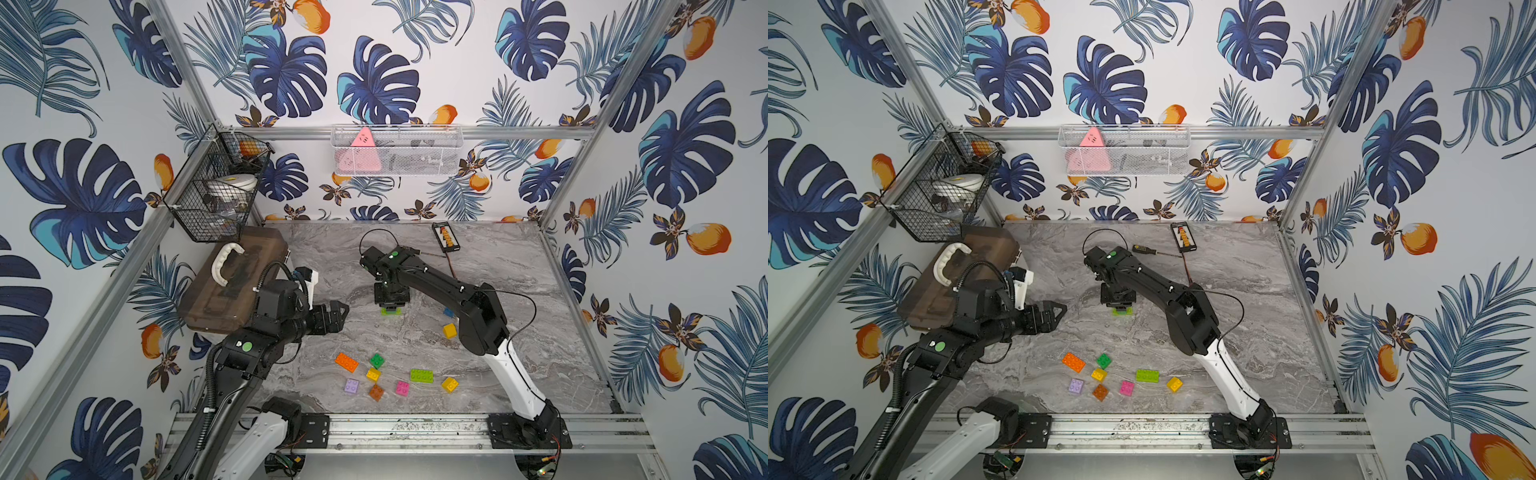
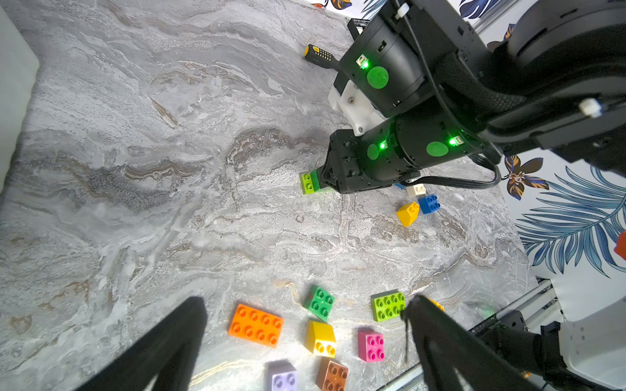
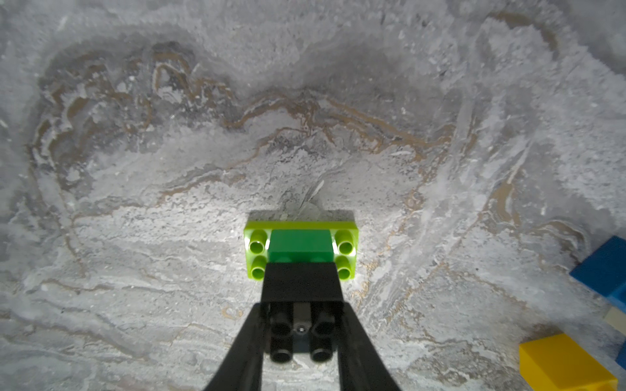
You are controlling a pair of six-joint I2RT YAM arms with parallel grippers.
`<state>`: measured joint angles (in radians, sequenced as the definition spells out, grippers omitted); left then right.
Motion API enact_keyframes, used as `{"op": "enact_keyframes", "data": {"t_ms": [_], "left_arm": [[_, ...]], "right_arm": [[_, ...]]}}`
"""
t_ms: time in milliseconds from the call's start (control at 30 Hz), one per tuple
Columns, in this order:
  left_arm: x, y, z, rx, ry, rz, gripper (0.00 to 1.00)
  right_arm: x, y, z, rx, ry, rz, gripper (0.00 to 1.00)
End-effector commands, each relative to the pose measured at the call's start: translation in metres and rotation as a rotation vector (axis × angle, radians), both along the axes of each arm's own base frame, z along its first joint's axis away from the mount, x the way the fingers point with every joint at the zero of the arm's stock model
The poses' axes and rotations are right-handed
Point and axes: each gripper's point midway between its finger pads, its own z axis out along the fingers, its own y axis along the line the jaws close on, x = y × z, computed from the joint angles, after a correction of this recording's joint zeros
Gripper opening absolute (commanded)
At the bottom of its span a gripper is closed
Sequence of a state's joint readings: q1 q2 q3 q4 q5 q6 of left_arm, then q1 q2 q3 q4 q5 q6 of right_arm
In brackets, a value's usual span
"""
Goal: Assemble the number 1 with lego
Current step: Assemble the lego brick with the lego brick.
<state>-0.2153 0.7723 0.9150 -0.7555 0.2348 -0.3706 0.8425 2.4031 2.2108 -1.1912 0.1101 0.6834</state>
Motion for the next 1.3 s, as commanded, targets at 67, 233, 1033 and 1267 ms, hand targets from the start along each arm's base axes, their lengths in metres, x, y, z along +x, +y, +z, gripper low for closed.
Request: {"op": "enact_keyframes", "data": {"t_ms": [67,233,1033,1267], "left_arm": [[0.003,0.0,0.003,-0.004,-0.017,0.0,0.99],[0.003,0.0,0.003,-0.004,-0.017,0.001,0.99],[0.003,0.001,0.004,-0.001,-0.023,0.007,0.99],[0.002,0.002,0.006,-0.003,-0.032,0.008,0.99]], "right_arm": [[0.0,-0.002,-0.008,-0.029,0.005,0.008,0.11],[0.001,-0.006,-0.017,-0.071,0.022,0.035,0.09],[-0.003,-0.003,-0.024,-0.063,0.074,0.024,0.09],[-0.003,0.0,-0.006,-0.02,0.047,-0.029,0.41]]}}
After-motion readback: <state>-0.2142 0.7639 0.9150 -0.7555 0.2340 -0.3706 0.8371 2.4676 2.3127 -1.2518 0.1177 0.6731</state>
